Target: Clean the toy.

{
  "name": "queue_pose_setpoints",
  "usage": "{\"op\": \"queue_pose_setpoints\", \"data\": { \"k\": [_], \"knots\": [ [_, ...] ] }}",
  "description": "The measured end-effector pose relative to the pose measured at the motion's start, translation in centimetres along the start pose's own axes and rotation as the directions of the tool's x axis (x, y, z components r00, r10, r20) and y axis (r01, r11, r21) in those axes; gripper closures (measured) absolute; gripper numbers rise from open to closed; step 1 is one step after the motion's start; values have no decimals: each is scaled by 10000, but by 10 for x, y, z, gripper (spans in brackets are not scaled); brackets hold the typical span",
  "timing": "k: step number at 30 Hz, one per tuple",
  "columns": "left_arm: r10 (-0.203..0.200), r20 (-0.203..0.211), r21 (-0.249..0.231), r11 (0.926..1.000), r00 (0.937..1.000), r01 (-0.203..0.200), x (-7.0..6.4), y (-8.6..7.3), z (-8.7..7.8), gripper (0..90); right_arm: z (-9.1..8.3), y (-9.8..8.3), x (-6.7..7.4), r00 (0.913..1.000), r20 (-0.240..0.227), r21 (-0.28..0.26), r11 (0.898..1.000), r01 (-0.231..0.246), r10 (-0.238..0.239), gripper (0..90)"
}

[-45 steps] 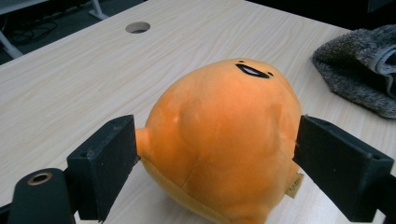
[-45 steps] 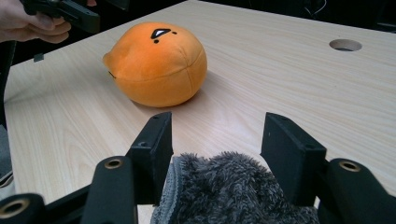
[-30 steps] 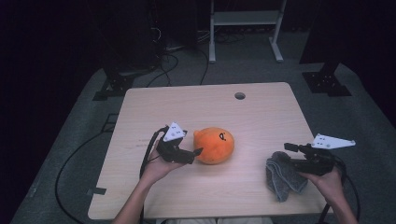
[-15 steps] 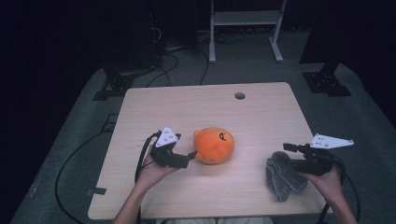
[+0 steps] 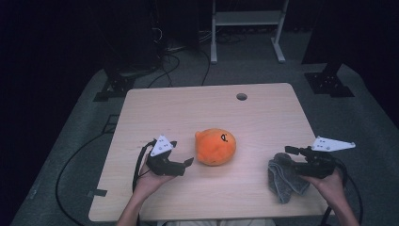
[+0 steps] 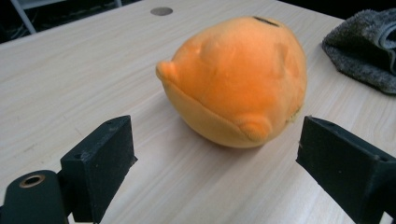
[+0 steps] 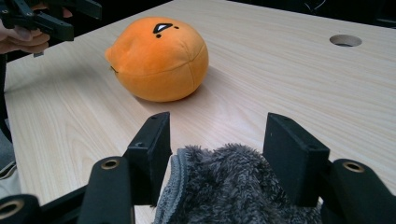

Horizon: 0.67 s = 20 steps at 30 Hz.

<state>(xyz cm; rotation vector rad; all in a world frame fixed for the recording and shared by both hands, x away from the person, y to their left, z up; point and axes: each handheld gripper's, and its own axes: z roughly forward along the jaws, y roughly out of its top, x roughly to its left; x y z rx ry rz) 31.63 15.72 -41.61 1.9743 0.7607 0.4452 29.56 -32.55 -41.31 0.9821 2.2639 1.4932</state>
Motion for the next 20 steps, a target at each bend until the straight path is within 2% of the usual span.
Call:
{"op": "queue_pose_setpoints", "data": {
  "k": [9,13,20],
  "knots": [
    [-27,-133,-6,10000,9999,27,-4,-10,-4,100,2,-4,5,10000,15,-82,9999,73,-73,398],
    [20,-207,46,10000,9998,-20,-5,-14,-6,99,2,-9,6,10000,-8,-154,9999,-54,54,396],
    [-95,-256,-189,9998,9996,90,-7,-24,-9,93,0,-17,7,9994,316,-632,9979,-146,166,382]
  ]
}}
